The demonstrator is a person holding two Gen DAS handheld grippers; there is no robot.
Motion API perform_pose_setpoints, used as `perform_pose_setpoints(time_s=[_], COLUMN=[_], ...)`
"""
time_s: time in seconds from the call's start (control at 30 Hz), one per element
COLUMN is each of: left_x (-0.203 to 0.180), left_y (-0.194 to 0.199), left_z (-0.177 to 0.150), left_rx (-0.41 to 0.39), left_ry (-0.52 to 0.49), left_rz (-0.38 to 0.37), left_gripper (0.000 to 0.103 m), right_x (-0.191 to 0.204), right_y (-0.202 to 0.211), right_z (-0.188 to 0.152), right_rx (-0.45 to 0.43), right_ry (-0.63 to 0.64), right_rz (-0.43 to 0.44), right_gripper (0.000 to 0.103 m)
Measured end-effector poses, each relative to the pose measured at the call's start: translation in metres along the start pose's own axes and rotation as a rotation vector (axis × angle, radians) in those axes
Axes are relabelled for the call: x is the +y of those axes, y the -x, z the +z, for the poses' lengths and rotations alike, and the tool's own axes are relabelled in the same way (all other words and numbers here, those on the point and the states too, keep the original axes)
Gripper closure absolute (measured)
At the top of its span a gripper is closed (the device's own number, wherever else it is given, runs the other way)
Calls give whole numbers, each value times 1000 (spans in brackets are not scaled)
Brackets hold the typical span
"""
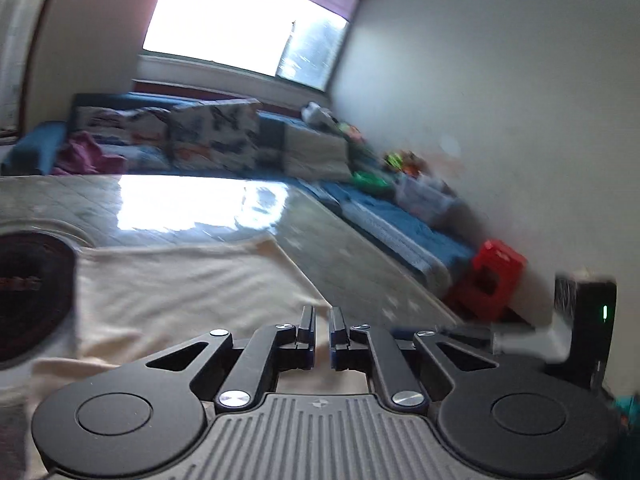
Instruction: Fold clothes
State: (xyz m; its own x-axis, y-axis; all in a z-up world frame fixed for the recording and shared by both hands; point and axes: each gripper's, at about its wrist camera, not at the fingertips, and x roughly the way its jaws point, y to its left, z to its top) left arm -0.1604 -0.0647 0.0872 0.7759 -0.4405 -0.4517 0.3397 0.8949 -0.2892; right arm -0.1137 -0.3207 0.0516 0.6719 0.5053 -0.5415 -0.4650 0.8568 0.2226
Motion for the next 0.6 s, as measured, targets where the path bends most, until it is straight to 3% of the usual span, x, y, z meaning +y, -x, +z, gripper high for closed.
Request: perform_pose_setpoints(time_s=[0.17,0.37,0.5,0.6], left_x=[0,47,78,92], left_y=[5,53,80,98], left_z=[-14,-28,-42,-54], left_rx=[41,38,51,60], left_ry=[-77,-130,-92,-53], left_rz=[44,272,401,448], left_gripper=[93,84,75,74], right_x=[-2,28,51,67], right_y=[1,-19,-37,-53], right_z=[-2,4,8,10], right_rx=[23,78,125,169], right_ry=[6,52,78,98], right_rz=[21,160,244,284], right_gripper=[51,58,62,62])
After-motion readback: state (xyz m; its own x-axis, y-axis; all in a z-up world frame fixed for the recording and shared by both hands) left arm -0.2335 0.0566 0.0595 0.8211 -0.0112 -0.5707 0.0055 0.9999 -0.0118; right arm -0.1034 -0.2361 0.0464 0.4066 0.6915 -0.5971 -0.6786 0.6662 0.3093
